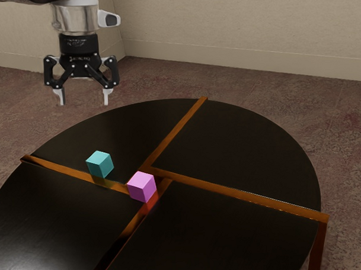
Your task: Pick up the blue block with one arm, and put the blue block on the pink block with one arm
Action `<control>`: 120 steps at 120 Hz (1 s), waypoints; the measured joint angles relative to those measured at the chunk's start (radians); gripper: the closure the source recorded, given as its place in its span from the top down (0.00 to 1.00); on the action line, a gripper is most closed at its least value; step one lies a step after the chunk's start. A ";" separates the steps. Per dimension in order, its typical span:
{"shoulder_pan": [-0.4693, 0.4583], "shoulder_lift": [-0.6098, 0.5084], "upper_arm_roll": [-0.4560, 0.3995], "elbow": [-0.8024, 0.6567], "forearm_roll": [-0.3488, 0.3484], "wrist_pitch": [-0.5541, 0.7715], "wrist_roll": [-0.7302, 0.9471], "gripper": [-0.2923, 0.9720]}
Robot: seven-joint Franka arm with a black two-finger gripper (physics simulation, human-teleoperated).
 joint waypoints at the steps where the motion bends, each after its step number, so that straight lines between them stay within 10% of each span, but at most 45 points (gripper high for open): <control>1: -0.004 0.000 0.000 0.000 -0.001 0.008 -0.011 0.77; 58: 0.042 0.020 0.012 -0.137 -0.008 0.189 -0.420 0.77; 82: 0.126 -0.008 0.014 -0.456 -0.012 0.477 -0.389 0.77; 120: 0.404 0.154 0.013 -0.506 -0.065 0.816 -0.161 0.77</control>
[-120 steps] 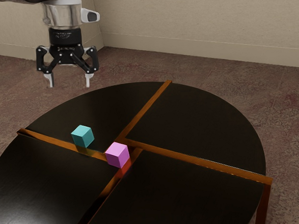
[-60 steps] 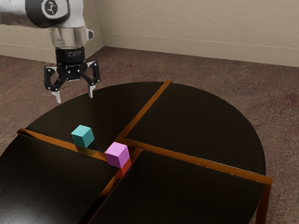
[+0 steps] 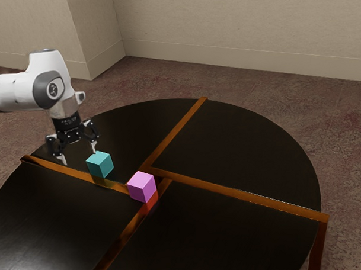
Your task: Pick up the blue block with one arm, and put the blue block on the pink block with one arm
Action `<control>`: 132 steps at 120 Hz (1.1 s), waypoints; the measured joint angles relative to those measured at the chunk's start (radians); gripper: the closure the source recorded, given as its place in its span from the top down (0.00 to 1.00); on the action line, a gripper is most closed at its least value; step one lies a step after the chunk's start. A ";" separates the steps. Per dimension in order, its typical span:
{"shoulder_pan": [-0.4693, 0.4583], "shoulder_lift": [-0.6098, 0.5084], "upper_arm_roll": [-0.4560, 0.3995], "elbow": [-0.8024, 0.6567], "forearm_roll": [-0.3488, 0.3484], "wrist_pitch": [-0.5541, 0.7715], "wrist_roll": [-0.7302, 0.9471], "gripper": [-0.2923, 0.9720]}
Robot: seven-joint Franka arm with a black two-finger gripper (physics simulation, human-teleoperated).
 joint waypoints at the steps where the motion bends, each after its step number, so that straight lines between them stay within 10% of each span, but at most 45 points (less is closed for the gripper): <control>1: -0.002 0.008 0.000 0.001 -0.003 0.008 0.009 0.77; 132: 0.043 0.389 -0.011 0.200 -0.106 0.388 1.236 0.77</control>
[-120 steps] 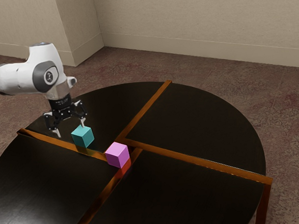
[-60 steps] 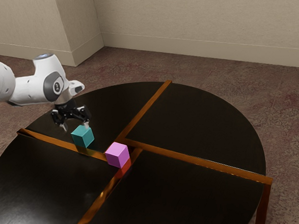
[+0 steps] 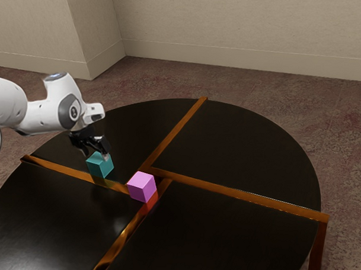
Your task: Pick up the blue block with one arm, and put the blue block on the pink block with one arm
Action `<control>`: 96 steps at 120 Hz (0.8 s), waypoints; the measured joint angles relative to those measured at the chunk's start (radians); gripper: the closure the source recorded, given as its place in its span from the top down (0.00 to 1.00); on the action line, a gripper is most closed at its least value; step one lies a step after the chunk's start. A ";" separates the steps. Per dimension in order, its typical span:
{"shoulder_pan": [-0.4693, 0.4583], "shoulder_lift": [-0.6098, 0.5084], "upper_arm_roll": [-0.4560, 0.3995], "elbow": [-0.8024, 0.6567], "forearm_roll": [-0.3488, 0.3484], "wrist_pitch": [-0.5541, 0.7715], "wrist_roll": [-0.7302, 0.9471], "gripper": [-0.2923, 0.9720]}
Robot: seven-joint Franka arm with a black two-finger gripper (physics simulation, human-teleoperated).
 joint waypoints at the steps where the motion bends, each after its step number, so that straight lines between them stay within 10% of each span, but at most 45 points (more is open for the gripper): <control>1: 0.000 0.000 0.000 0.000 -0.001 0.001 0.005 0.77; 60: -0.005 0.052 0.000 -0.011 -0.065 0.028 0.150 0.77; 96: -0.017 0.044 0.001 -0.010 -0.047 0.069 0.177 0.50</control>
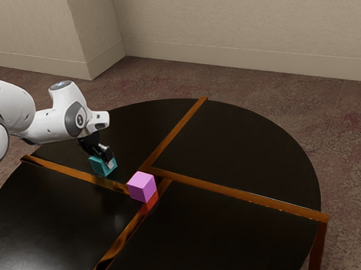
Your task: Pick up the blue block with one arm, and put the blue block on the pink block with one arm
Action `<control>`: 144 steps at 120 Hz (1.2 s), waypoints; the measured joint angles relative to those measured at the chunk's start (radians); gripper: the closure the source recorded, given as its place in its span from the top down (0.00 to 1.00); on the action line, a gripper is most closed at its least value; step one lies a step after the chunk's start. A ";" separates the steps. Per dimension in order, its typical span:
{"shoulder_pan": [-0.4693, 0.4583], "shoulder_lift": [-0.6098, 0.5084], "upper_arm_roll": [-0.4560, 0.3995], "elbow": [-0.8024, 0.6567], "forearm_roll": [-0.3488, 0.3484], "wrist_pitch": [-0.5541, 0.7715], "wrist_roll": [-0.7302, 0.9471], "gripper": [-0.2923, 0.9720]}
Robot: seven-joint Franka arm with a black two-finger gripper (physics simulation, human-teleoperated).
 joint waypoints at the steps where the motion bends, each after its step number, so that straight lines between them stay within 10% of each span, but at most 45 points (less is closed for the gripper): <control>1: -0.002 -0.003 0.000 -0.001 0.001 0.001 0.000 0.50; 35: -0.103 -0.281 0.000 -0.228 0.013 0.025 -0.073 0.50; 144: -0.252 -0.343 -0.044 -0.325 0.109 0.054 -0.458 0.48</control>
